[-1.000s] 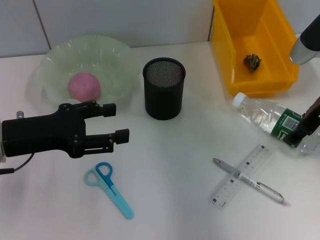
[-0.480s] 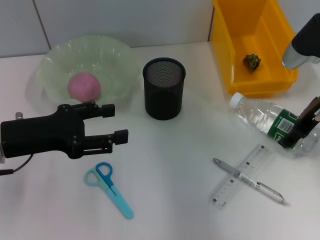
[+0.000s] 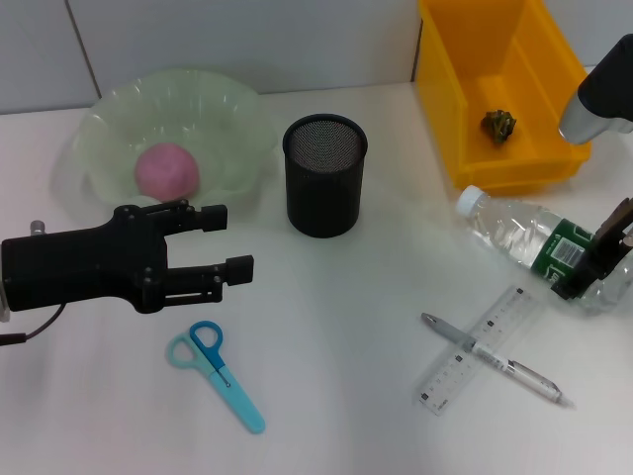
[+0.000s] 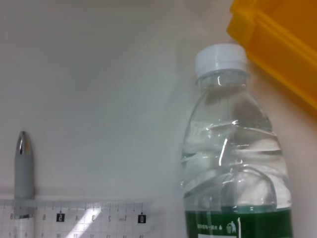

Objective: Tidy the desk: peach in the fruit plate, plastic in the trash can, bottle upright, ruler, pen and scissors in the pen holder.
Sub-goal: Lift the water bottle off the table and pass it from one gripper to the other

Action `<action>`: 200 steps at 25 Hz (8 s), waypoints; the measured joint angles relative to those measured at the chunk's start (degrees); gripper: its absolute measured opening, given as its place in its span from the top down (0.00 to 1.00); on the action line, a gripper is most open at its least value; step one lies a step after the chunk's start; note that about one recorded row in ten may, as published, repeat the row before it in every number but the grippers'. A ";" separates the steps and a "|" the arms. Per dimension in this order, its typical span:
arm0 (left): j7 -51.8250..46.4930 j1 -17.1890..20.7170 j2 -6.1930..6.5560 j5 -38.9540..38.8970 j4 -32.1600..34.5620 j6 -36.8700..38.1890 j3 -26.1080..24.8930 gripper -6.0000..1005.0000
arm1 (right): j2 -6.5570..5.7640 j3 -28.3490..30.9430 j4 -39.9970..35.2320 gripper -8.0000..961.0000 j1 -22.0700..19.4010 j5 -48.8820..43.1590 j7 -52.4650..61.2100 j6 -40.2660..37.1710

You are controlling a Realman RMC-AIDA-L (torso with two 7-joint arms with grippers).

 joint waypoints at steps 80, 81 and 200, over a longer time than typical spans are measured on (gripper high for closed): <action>0.44 -1.57 -0.51 -12.56 -8.35 0.70 -1.59 0.21 | 3.10 1.83 -13.87 0.20 -20.82 61.00 -38.40 -2.31; 0.87 -2.01 -0.60 -13.12 -9.19 0.69 -1.58 0.21 | 3.10 1.78 -13.39 0.20 -20.62 61.57 -38.82 -2.50; 16.81 -4.83 -1.12 -30.76 -27.53 8.35 -1.31 0.40 | 3.51 -10.04 16.66 0.20 -9.79 80.94 -55.11 -1.77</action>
